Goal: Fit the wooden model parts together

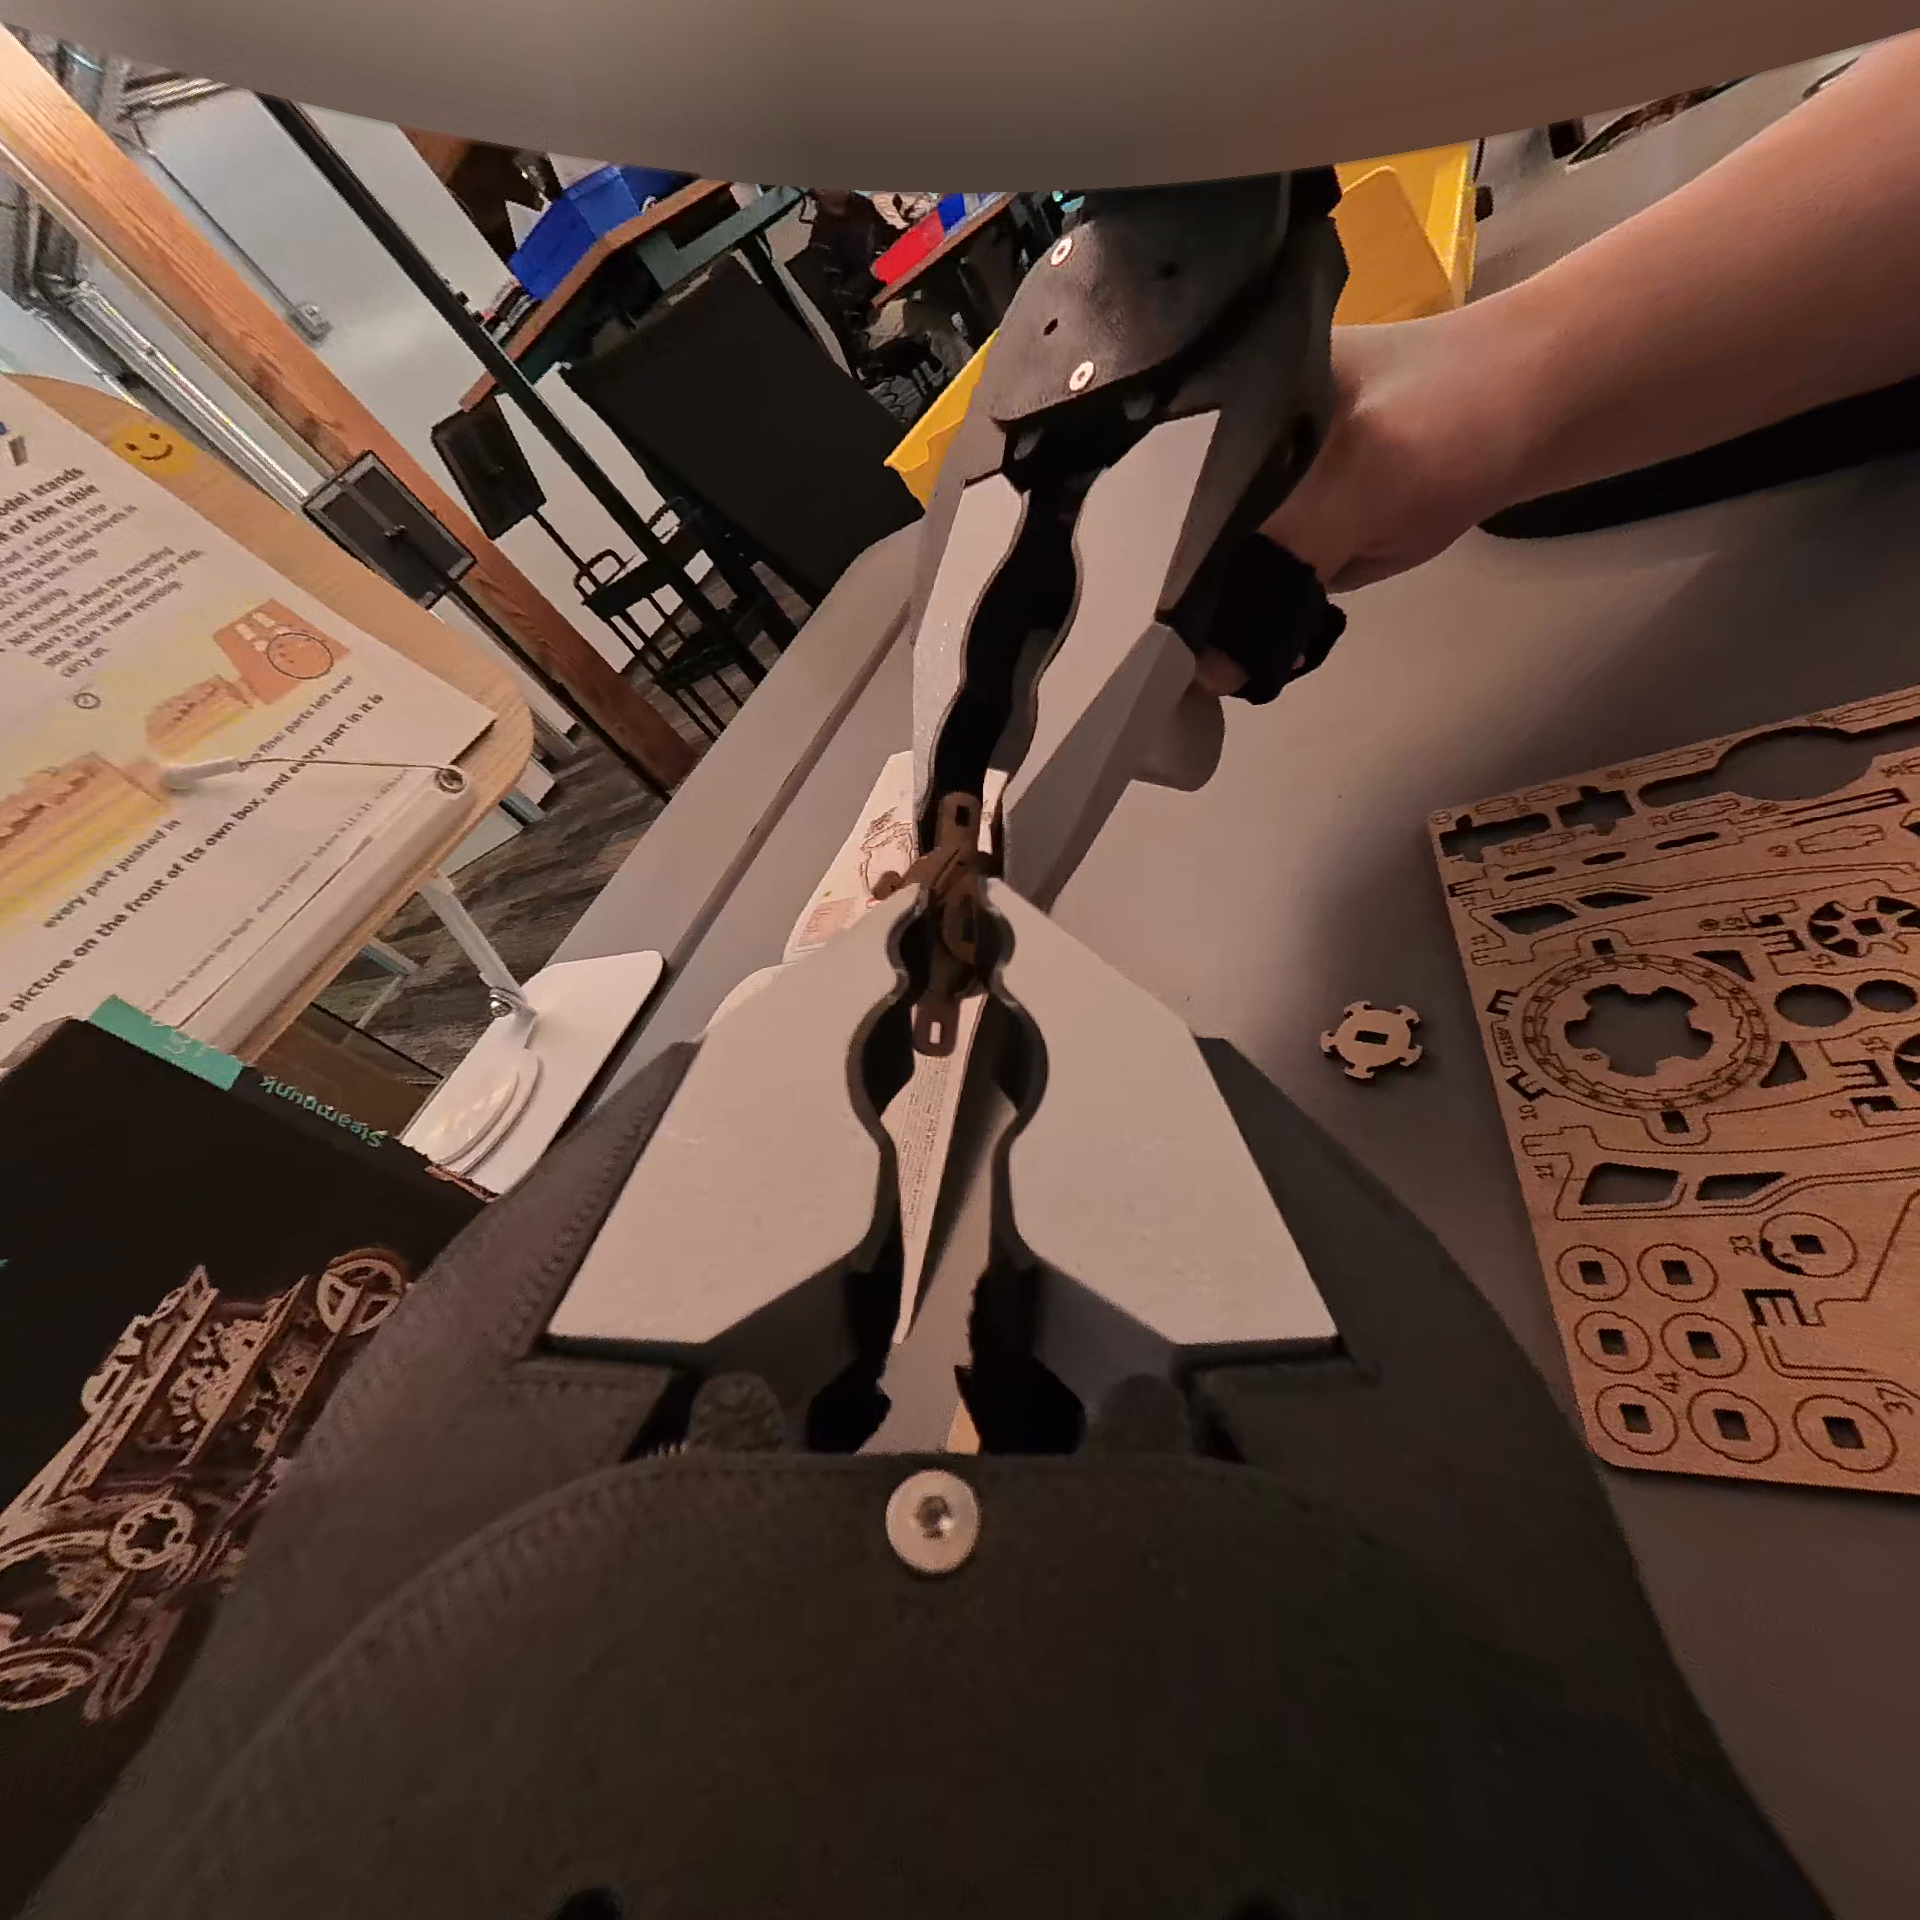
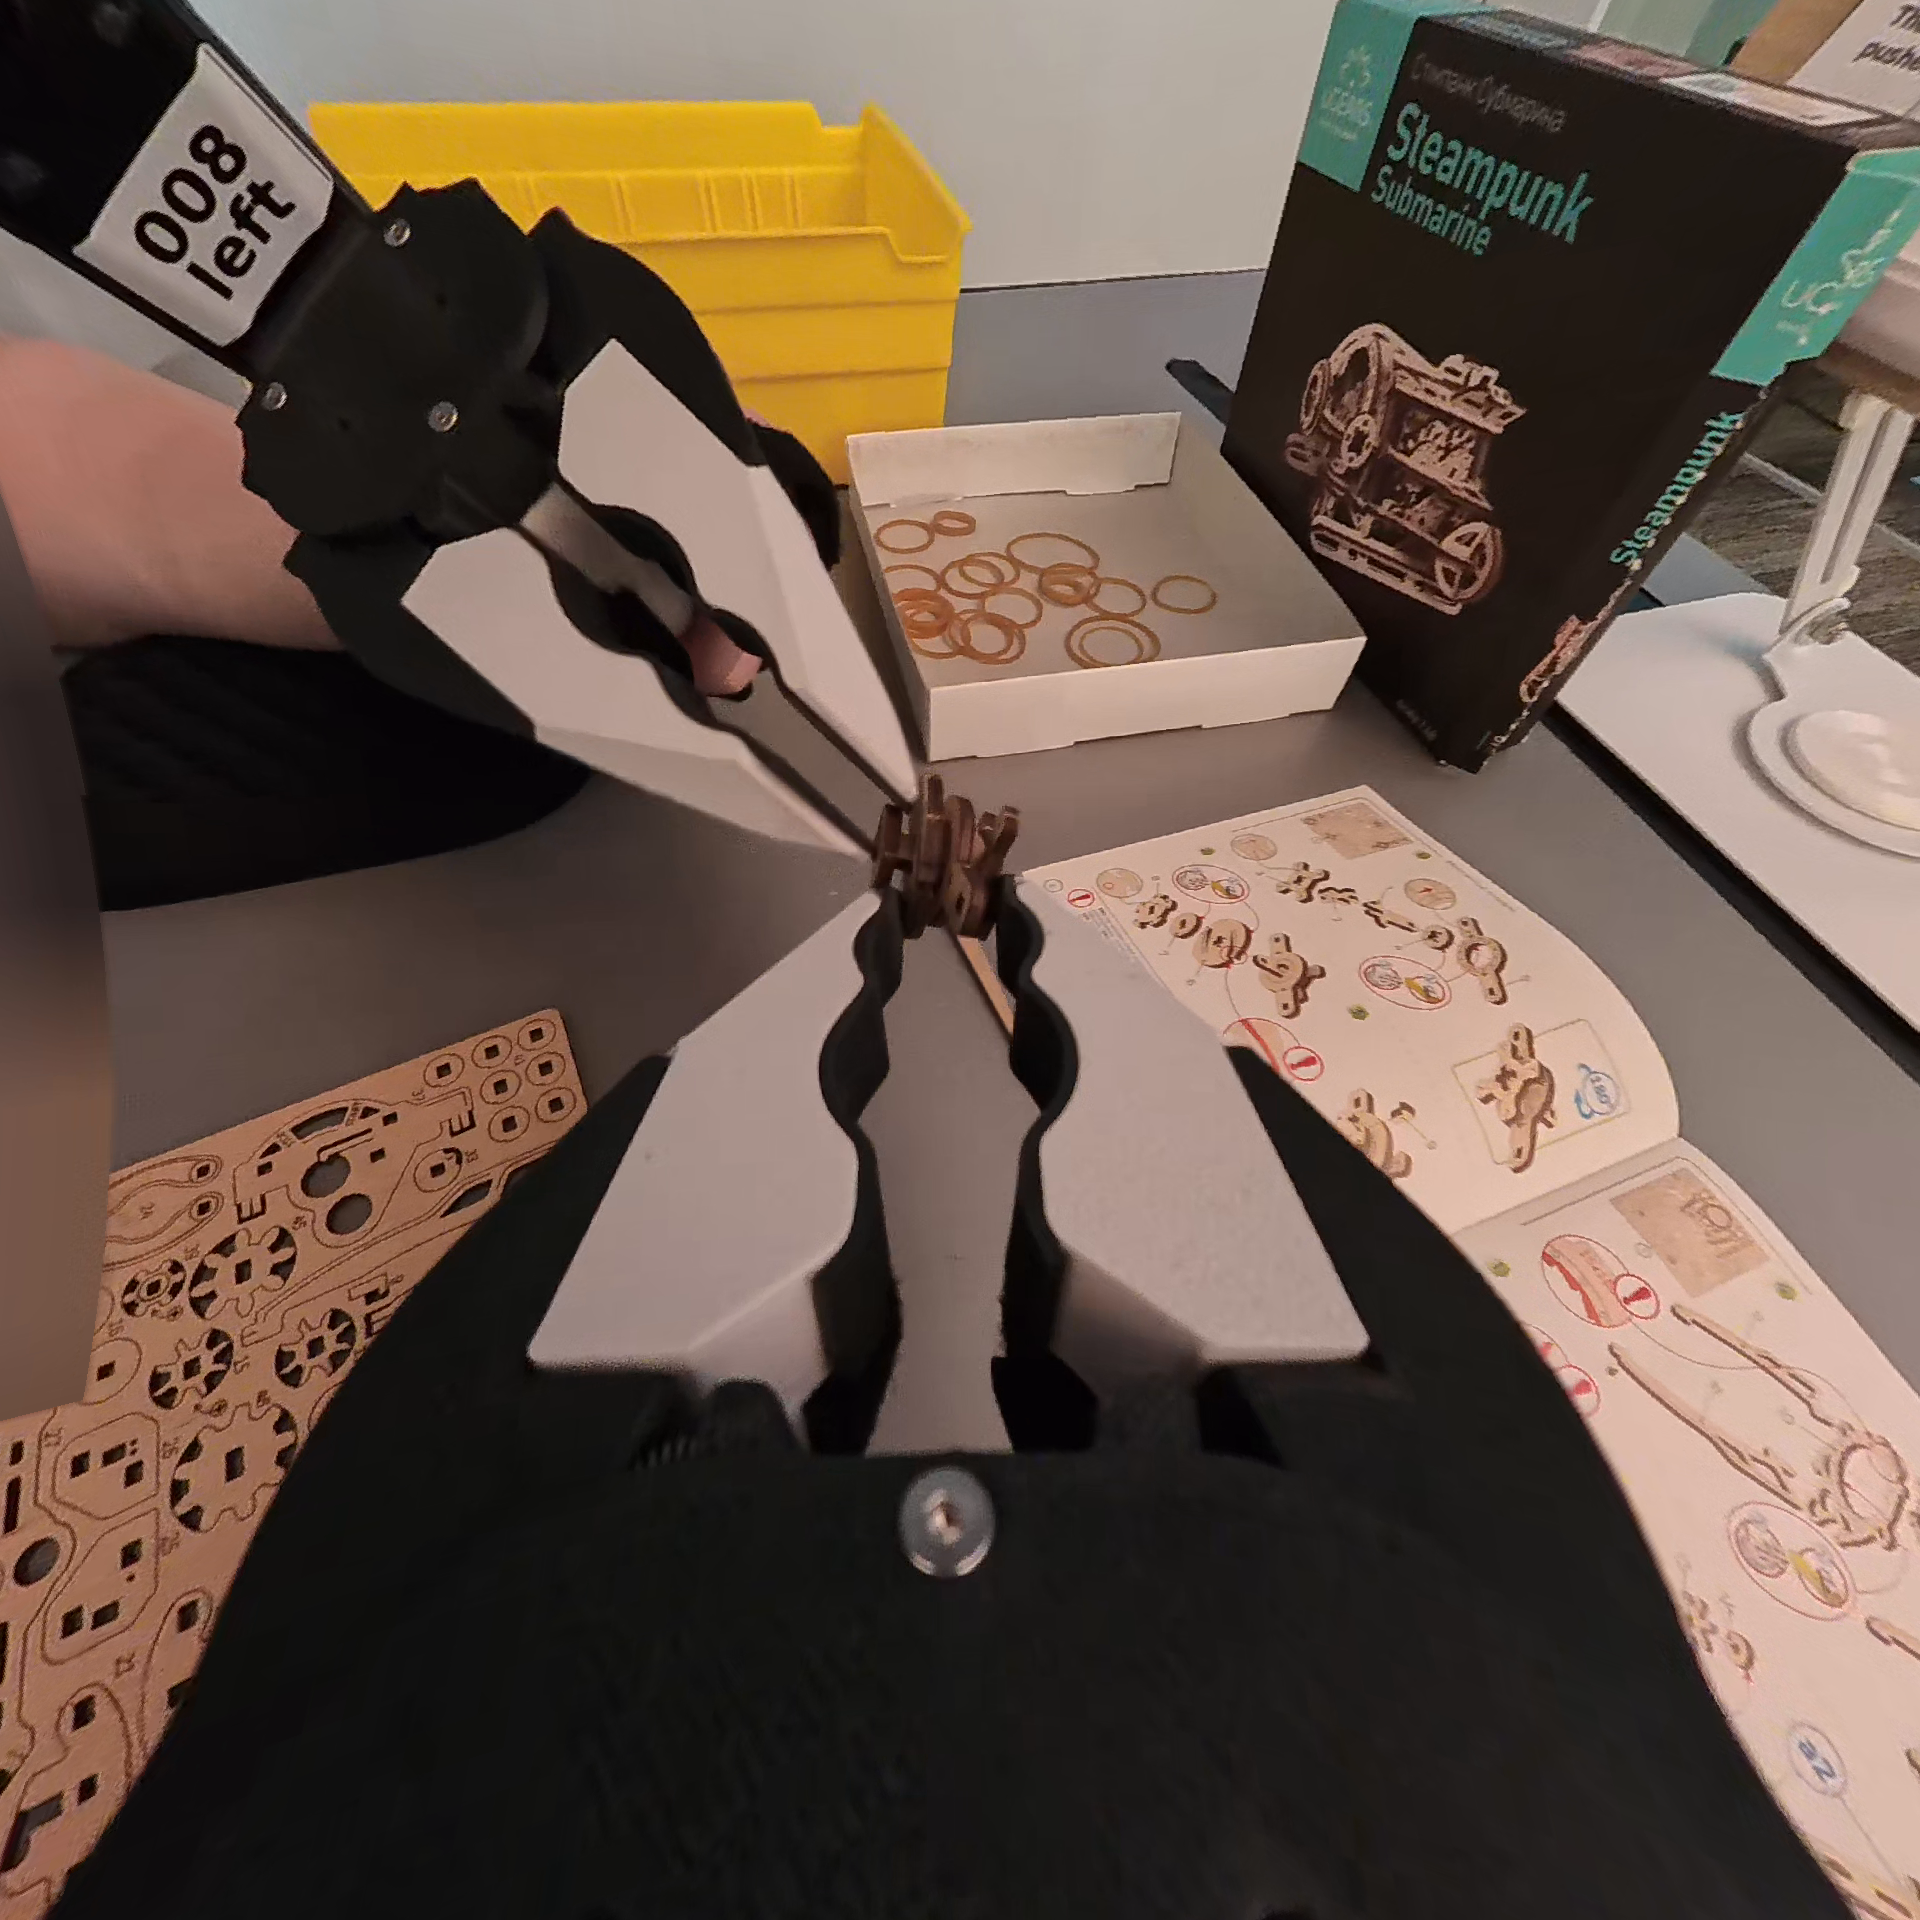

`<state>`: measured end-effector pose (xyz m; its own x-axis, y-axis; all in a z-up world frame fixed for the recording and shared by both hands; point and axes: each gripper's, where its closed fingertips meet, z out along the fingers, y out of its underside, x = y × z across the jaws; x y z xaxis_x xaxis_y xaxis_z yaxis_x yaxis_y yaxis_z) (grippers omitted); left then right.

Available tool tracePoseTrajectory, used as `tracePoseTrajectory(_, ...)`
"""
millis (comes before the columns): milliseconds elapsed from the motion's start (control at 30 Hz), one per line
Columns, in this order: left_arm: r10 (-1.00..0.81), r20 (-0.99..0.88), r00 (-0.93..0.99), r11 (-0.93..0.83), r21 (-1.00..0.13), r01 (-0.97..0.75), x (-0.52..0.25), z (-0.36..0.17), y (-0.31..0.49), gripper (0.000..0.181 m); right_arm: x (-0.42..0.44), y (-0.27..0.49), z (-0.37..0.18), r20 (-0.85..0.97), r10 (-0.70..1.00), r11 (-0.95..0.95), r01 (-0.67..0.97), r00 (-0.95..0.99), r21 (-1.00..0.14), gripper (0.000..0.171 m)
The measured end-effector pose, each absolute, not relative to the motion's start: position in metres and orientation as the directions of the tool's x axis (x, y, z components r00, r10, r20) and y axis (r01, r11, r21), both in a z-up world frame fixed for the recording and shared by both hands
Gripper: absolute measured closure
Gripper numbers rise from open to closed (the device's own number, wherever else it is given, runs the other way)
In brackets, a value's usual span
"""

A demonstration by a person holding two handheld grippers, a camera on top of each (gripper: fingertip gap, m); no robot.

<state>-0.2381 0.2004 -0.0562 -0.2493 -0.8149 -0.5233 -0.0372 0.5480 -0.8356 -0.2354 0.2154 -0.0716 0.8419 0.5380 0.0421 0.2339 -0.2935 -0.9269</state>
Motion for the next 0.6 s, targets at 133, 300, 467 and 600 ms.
tracePoseTrajectory(133,-0.833,-0.472,-0.290,0.508,-0.860,-0.059,-0.238,-0.060,0.199,0.178,-0.234,0.214,-0.075,0.128,0.545,-0.272,0.319,0.828,-0.908,0.154)
tracePoseTrajectory(300,-0.835,-0.447,-0.322,0.492,-0.868,-0.072,-0.238,-0.063,0.196,0.173,-0.232,0.213,-0.074,0.214,0.535,-0.240,0.390,0.817,-0.889,0.155)
tracePoseTrajectory(467,-0.805,-0.492,-0.333,0.549,-0.830,-0.100,-0.239,-0.070,0.196,0.177,-0.231,0.212,-0.078,0.349,0.519,-0.220,0.517,0.780,-0.827,0.155)
tracePoseTrajectory(600,-0.731,-0.610,-0.306,0.662,-0.743,-0.100,-0.238,-0.075,0.195,0.172,-0.229,0.212,-0.079,0.424,0.501,-0.216,0.583,0.754,-0.783,0.155)
